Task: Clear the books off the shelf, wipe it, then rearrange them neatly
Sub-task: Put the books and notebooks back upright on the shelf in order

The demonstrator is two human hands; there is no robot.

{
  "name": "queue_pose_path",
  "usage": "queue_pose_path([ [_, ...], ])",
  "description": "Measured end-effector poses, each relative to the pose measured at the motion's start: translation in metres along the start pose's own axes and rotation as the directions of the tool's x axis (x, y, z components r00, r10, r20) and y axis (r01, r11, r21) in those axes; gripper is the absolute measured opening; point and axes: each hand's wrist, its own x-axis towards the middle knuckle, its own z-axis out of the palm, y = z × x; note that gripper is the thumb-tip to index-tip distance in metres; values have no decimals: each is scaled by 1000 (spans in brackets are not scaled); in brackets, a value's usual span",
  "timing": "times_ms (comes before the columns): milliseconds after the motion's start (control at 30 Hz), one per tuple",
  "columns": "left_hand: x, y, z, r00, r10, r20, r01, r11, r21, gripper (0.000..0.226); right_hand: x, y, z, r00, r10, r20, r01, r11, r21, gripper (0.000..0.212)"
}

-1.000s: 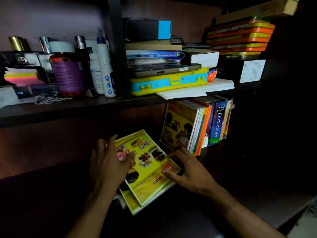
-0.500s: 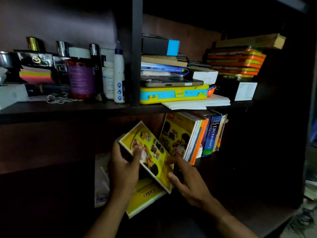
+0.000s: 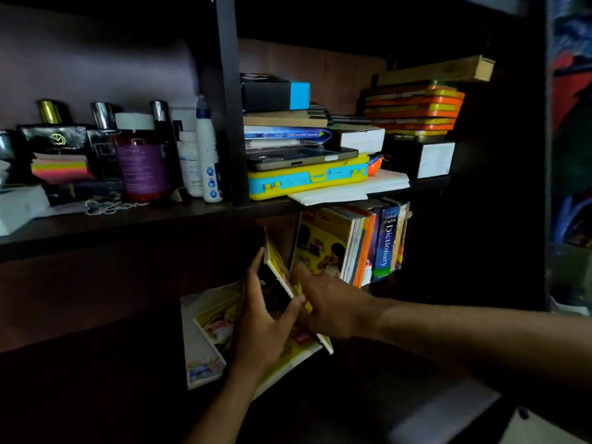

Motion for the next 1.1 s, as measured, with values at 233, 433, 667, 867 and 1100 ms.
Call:
queue_pose_path([
  [233,1,-16,1,952,-40,304,-23,980,200,79,9,27,-3,988,83,-130,-74,994,77,69],
  [433,-2,-25,-3,834,-154,530,-227,779,585,57,6,44,22,819,372,-438,-301,927,225,34],
  [667,0,-23,-3,816,-177,550,-237,765,598,57,8,51,19,742,491,-457,-535,844,39,41],
  [867,0,-24,-6,821,-177,542,-208,793,573,57,16,58,21,719,546,-430,-575,815,73,57],
  [1100,16,-32,-33,935,-336,112,61,463,884,77,3,53,71,814,461,-353,-320,864,390,24],
])
